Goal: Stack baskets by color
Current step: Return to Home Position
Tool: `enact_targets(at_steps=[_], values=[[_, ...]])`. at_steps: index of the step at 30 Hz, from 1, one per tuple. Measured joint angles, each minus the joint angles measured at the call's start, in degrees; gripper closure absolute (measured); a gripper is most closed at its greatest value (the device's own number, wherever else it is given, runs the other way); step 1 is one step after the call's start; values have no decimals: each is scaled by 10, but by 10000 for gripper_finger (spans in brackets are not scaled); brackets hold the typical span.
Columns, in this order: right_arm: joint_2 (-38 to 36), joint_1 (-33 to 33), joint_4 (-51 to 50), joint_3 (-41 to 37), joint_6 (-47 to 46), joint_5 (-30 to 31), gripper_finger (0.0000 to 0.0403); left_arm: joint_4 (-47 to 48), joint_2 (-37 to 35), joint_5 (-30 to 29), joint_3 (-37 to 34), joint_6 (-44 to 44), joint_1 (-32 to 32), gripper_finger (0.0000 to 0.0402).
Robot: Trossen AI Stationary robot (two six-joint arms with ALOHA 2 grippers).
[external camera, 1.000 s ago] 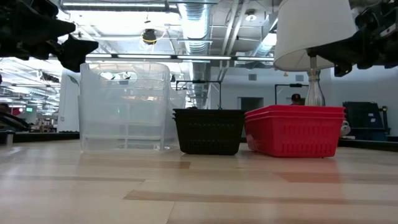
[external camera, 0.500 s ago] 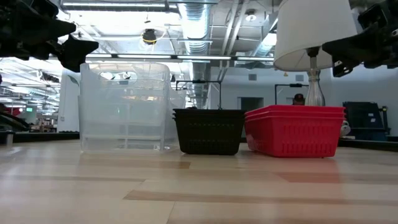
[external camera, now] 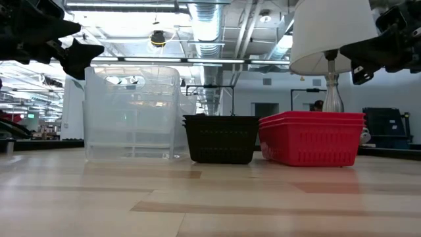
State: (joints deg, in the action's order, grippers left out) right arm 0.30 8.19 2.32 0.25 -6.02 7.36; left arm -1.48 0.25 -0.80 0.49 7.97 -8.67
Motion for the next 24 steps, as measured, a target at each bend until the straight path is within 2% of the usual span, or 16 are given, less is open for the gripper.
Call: enact_targets(at_steps=[24], values=[[0, 0, -2, 0, 0, 1, 370, 0, 0, 0, 0, 1, 0, 144]])
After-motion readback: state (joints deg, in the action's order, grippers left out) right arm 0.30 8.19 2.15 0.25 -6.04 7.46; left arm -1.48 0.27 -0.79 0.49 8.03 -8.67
